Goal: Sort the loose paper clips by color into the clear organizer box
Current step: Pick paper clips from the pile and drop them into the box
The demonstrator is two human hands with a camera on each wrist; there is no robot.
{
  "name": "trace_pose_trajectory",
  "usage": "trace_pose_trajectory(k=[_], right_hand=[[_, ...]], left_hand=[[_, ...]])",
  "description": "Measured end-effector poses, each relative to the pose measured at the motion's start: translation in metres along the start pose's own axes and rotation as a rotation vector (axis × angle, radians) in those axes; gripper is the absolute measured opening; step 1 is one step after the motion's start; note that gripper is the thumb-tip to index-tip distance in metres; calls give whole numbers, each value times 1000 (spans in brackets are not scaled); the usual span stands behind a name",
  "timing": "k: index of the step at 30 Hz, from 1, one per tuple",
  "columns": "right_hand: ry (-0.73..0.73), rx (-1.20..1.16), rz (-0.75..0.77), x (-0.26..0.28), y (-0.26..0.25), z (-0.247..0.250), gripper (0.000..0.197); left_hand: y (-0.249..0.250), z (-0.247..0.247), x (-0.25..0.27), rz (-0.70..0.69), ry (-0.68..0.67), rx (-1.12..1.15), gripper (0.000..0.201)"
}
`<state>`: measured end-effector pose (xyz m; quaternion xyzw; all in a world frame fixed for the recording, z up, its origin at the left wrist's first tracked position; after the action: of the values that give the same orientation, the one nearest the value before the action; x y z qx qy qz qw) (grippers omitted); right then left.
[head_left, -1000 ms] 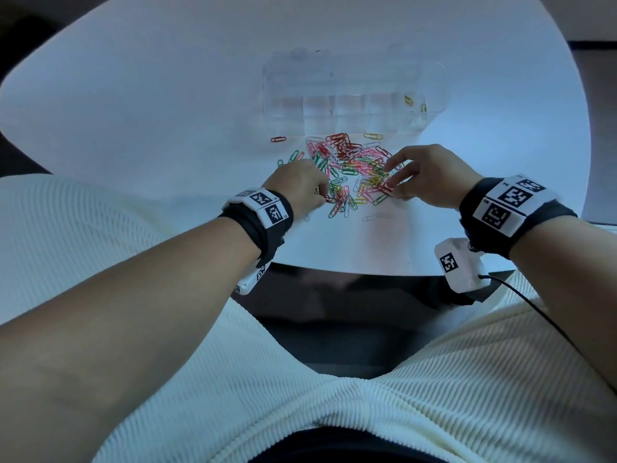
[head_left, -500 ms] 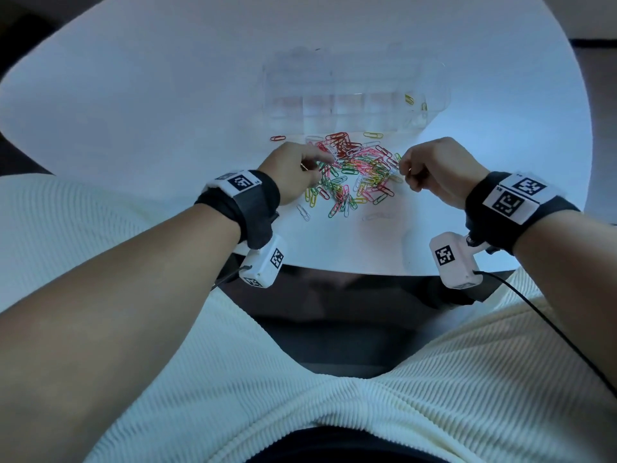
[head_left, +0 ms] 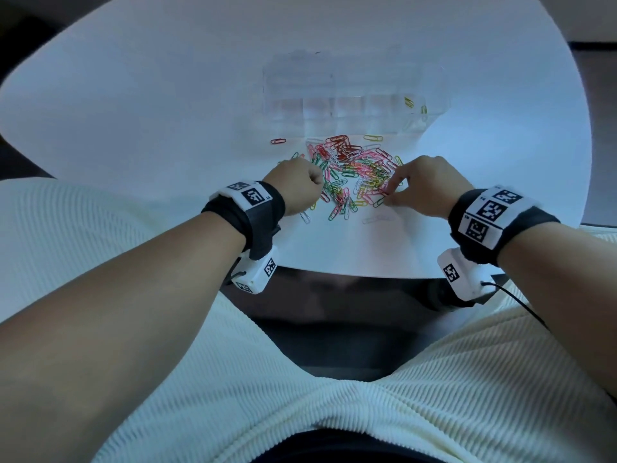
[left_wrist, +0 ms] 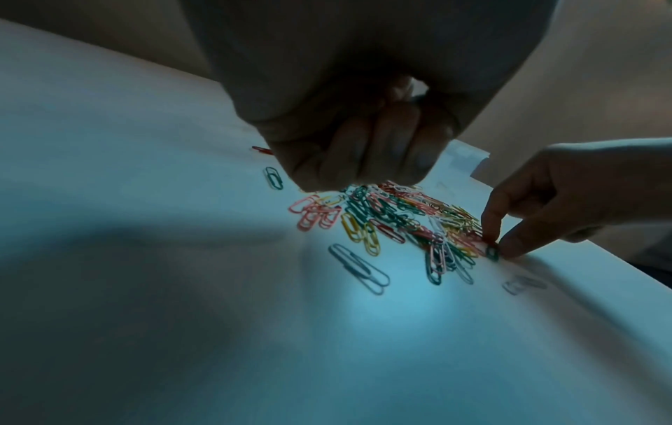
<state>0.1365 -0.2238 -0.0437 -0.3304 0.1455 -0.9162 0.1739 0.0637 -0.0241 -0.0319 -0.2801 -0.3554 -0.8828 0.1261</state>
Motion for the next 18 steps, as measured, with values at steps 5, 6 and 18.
trace_pose_trajectory(k=[5,6,18], right_hand=[[5,95,-8,-2,-4,-6,8],[3,103,-19,-2,-4,-7,8],[-55,-613,-115,3,-8,13,23]], left_hand=[[-5,-1,5,87,-68,188,34],[-5,0,3,85,-58,187,35],[5,3,3,-44,28,28,30]])
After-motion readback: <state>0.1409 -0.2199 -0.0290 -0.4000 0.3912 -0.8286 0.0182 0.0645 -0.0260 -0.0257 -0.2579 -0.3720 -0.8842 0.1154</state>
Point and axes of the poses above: each hand's wrist, its own x-axis away from the middle knuckle, its own z-axis out of the back of the hand, y = z × x, the point moved 5 cm from there along -x, towards the middle knuckle, and after that the axes turned 5 degrees about -y, right-handed, at the moved point
